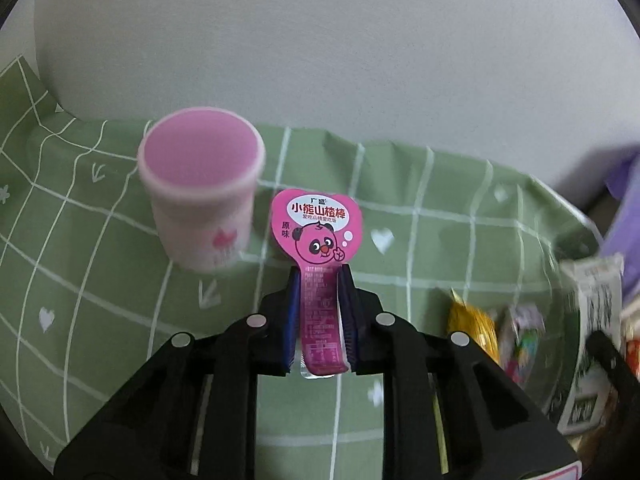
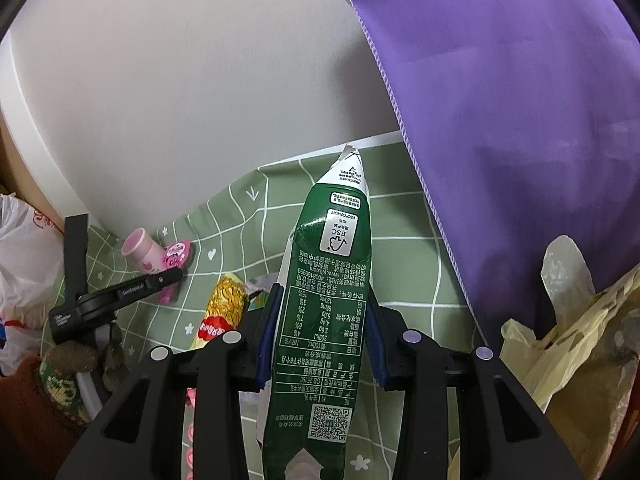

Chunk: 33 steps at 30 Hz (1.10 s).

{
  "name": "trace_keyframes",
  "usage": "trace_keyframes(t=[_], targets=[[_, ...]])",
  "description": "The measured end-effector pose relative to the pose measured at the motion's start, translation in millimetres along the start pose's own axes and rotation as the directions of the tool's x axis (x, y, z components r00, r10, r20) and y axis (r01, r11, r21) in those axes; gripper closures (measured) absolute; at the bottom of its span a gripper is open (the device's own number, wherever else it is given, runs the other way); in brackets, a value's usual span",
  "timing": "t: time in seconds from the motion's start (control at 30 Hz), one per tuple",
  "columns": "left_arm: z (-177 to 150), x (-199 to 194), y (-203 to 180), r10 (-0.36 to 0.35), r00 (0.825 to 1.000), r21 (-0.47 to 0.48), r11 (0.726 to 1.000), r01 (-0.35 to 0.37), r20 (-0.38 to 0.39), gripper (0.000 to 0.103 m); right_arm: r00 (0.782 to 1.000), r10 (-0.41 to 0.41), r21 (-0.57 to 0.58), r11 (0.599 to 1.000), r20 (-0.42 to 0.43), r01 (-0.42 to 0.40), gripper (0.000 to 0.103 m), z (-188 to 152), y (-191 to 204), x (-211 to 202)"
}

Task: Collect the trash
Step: 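Grasp the pink lollipop with left gripper while right lifts the milk carton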

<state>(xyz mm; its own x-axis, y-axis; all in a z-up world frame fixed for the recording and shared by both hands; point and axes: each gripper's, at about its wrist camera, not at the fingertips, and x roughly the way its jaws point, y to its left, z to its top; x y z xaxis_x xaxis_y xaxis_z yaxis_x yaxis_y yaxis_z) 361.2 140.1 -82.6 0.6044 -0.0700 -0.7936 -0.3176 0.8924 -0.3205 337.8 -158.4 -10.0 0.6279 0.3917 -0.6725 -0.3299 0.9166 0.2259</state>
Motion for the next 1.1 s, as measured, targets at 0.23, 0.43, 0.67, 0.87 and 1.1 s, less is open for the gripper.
trace_keyframes(t=[0.23, 0.43, 0.67, 0.87, 1.1], targets=[[-31.7, -29.4, 1.9, -0.052, 0.996, 0.100, 0.993, 0.058, -0.069, 0.079, 1.000, 0.003, 0.007, 1.000, 0.002, -0.003, 0.067, -7.2, 6.0, -1.4], [-23.5, -26.5, 6.4, -0.041, 0.997, 0.123, 0.991, 0.049, -0.073, 0.058, 1.000, -0.012, 0.016, 1.000, -0.012, 0.012, 0.067, -20.5, 10.9, -7.4], [-16.9, -9.0, -10.0, 0.011, 0.994, 0.240, 0.971, 0.016, -0.109, 0.060, 0.999, -0.039, 0.010, 0.999, -0.017, 0.039, 0.067, -35.0, 8.8, -17.4], [-11.8, -31.0, -11.1, -0.046, 0.995, 0.268, 0.961, 0.067, -0.083, 0.088, 0.998, -0.067, 0.004, 0.998, -0.018, 0.068, 0.067, -46.0, 11.5, -22.6], [-22.1, -70.9, 0.4, -0.119, 0.991, 0.326, 0.936, 0.132, -0.060, 0.089, 0.995, -0.095, 0.007, 0.995, -0.025, 0.095, 0.067, -62.2, 10.4, -22.3]])
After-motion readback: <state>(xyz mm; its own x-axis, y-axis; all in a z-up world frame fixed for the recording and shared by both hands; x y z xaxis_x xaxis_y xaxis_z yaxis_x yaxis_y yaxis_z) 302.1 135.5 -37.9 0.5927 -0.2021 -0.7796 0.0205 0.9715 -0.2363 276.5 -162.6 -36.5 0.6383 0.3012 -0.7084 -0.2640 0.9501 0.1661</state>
